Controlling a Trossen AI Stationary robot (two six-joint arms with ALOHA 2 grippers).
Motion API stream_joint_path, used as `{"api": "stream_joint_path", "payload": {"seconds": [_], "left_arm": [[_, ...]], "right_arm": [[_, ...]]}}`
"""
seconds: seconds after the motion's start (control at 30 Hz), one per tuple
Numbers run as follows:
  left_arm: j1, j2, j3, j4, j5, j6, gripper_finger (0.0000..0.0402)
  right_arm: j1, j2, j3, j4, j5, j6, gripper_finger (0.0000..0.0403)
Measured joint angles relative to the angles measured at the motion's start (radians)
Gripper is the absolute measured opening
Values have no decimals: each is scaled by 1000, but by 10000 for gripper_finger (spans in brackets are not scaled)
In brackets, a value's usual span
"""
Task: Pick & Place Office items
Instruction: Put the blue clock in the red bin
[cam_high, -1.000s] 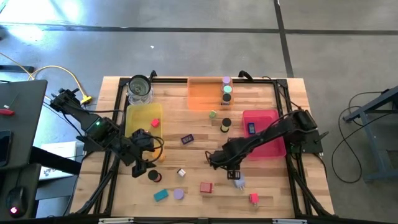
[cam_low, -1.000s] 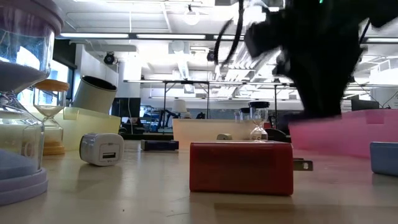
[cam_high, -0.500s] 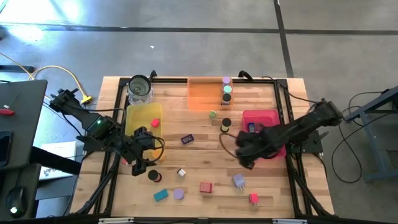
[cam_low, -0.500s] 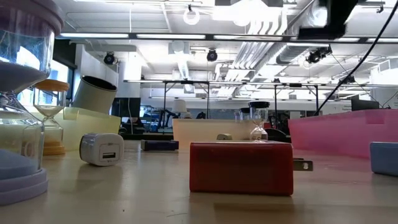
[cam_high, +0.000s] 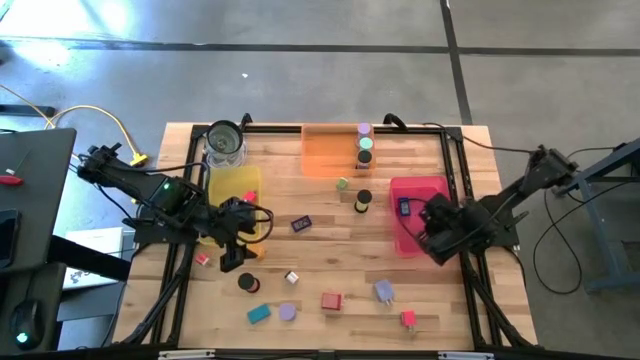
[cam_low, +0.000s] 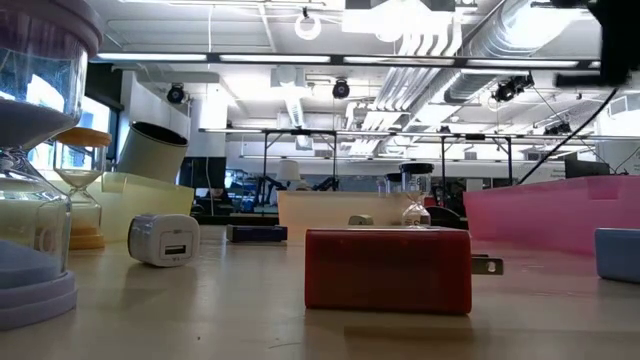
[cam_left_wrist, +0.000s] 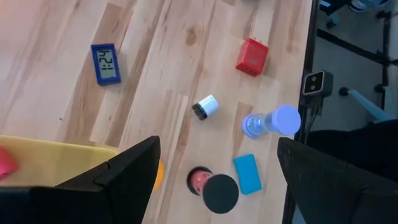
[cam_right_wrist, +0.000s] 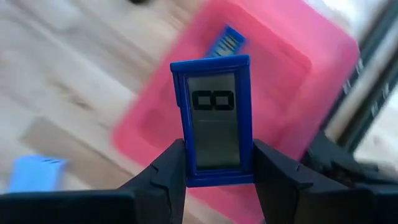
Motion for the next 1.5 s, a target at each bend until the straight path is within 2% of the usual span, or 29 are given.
{"api": "stream_joint_path", "payload": {"seconds": [0.23,0.33,0.5,0.7,0.93,1.17,1.4,1.5], "left_arm": [[-4,0,0,0,4,36,317],[0,0,0,1,4,68,317],[26,1,0,1,4,112,317],[77,1,0,4,5,128,317],[107,1,0,5,67,125,317],[107,1,0,5,69,112,317],[98,1,0,5,84,71,317],[88,1,0,5,84,70,317]], "right_arm": [[-15,-136,-222,87,-7,210,137],[-60,-180,-300,153,-11,216,136],[-174,-212,-393,284,-106,133,141],[-331,-185,-391,290,-131,94,144],[-523,-177,-391,307,-207,-6,164],[-721,-122,-423,471,-311,-152,150],[-838,-42,-428,470,-304,-209,160],[-873,-4,-428,496,-352,-271,163]]}}
